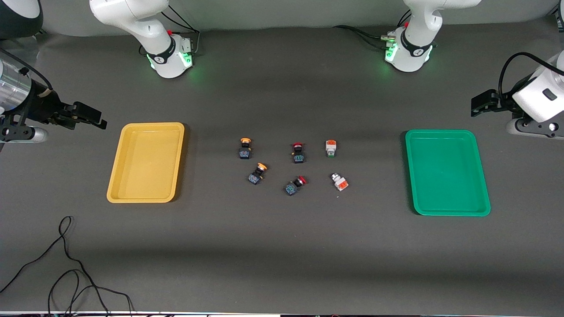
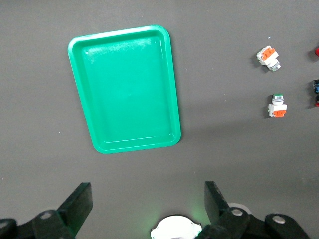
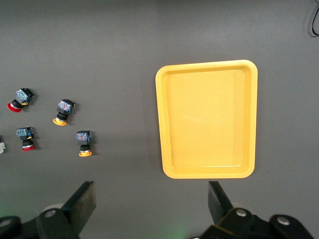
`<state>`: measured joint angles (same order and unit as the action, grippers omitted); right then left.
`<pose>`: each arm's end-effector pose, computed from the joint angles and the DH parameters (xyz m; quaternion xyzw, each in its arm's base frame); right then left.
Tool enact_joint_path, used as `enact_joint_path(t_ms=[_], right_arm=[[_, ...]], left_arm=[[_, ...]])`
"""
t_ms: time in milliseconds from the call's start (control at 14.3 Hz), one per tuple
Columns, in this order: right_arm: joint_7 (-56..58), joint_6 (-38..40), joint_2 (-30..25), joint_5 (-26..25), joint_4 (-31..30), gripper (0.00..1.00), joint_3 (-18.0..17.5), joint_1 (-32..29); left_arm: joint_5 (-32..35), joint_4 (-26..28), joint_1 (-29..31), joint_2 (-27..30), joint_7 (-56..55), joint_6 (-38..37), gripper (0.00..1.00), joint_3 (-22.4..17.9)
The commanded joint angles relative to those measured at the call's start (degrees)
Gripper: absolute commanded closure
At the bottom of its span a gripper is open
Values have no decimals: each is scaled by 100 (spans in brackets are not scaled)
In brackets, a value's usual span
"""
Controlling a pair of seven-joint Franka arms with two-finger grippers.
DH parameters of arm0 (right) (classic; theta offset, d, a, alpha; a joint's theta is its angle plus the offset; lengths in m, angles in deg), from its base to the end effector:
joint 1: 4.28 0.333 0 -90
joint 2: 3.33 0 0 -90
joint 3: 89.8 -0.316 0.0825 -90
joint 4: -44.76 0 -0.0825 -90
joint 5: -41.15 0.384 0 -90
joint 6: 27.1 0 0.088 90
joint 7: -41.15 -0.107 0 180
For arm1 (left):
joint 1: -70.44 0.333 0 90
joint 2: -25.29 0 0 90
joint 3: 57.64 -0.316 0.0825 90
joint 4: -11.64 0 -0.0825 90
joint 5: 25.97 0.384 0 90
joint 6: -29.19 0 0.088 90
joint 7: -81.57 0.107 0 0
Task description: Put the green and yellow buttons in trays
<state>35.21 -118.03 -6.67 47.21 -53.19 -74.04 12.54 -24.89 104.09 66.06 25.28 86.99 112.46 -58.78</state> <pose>0.5347 0.0172 0.5918 -0.9966 0.0446 0.0368 0.0585 0.5388 -0.0283 0.5953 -0.9939 0.0749 0.0803 0.0079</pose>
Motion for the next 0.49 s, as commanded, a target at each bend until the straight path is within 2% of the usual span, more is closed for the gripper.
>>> enact_joint_path(t_ms=[0,209,419], right_arm=[[119,164,70,-105,189,0,41,58],[128,172,132,-123,198,0,41,93],[93,268,141,-421,224,0,14,102]], left_arm=[[-28,89,-90,141,109,-57,0,-88],[-55,89,-98,141,118,-39,0,-79],[-72,159,-98,141,118,5,0,-79]])
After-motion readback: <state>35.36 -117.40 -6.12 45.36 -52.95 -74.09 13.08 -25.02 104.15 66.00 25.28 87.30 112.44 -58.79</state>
